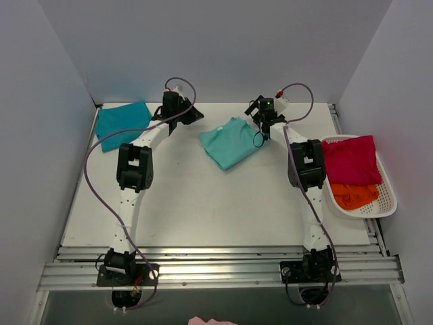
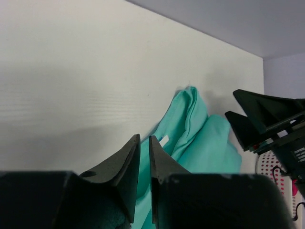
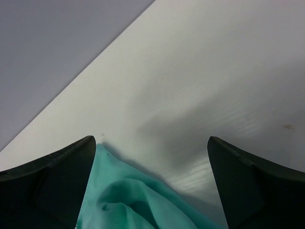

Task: Fold and stack the t-shirts
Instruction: Fold the long partially folded tshirt into a neat square, then put the neatly folded tshirt into the corner of the board with the left arm

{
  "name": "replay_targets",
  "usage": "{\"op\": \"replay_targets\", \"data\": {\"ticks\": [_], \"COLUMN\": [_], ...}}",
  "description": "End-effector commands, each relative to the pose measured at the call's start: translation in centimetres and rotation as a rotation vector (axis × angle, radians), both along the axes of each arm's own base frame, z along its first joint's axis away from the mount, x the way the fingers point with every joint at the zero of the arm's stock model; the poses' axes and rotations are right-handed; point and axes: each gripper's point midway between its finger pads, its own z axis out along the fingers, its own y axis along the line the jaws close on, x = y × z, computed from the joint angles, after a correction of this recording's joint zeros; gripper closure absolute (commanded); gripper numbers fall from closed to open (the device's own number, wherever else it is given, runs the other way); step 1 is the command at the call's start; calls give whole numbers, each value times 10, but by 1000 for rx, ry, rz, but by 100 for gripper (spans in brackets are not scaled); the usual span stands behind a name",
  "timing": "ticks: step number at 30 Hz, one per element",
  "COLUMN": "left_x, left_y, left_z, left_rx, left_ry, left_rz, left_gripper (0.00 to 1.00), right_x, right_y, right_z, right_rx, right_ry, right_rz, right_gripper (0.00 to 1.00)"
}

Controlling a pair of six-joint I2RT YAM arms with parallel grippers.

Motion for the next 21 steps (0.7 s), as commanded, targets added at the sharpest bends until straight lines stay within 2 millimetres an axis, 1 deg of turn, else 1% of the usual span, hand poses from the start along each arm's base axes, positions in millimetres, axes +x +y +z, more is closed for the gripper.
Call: {"op": "replay_targets", "data": {"ticks": [1, 2, 3, 4, 5, 6, 7, 8, 9, 10, 11, 12, 13, 14, 15, 16, 17, 18, 19, 20, 21], "left_x": [-8, -9, -10, -20, -23, -27, -36, -44, -50, -59, -69, -74, -78, -83, -87, -89, -92, -93, -94, -95, -96], "left_y": [7, 17, 28, 38, 47, 56, 64, 70, 71, 72, 70, 67, 64, 58, 55, 48, 42, 37, 31, 28, 21], "left_z": [96, 101, 105, 113, 116, 118, 131, 120, 119, 132, 116, 112, 115, 108, 96, 87, 80, 66, 61, 54, 43], "left_rx": [22, 42, 47, 54, 73, 89, 106, 135, 144, 140, 146, 146, 135, 124, 123, 112, 106, 104, 93, 90, 91], "left_ry": [-240, -260, -268, -270, -267, -255, -251, -222, -217, -235, -200, -191, -204, -189, -167, -157, -148, -126, -124, -113, -96], "left_rz": [-38, -6, 19, 38, 62, 85, 108, 127, 125, 127, 120, 113, 102, 88, 74, 48, 29, 11, -13, -21, -36], "left_gripper": [78, 77, 76, 76, 76, 76, 76, 76, 76, 76, 76, 76, 75, 75, 73, 65, 57, 39, 31, 26, 24], "right_x": [-10, -15, -24, -30, -36, -47, -54, -61, -67, -80, -88, -93, -106, -111, -115, -125, -128, -133, -141, -145, -148], "right_y": [-3, -5, -7, -9, -13, -18, -20, -23, -25, -29, -30, -32, -35, -38, -37, -39, -39, -38, -41, -42, -44], "right_z": [61, 84, 79, 83, 105, 95, 96, 113, 114, 96, 106, 105, 87, 91, 88, 75, 76, 73, 62, 63, 62], "right_rx": [-49, -47, -56, -68, -72, -86, -88, -85, -86, -97, -91, -86, -90, -82, -71, -74, -70, -64, -70, -68, -66], "right_ry": [-92, -127, -118, -121, -152, -125, -124, -149, -149, -112, -129, -131, -94, -101, -103, -75, -75, -66, -41, -42, -42], "right_rz": [10, 7, 5, 8, -10, -17, -23, -28, -33, -35, -41, -48, -50, -56, -55, -51, -50, -44, -43, -46, -52], "right_gripper": [0, 0, 0, 0, 0, 0, 0, 0, 0, 0, 0, 0, 0, 0, 0, 0, 0, 1, 1, 1, 1]}}
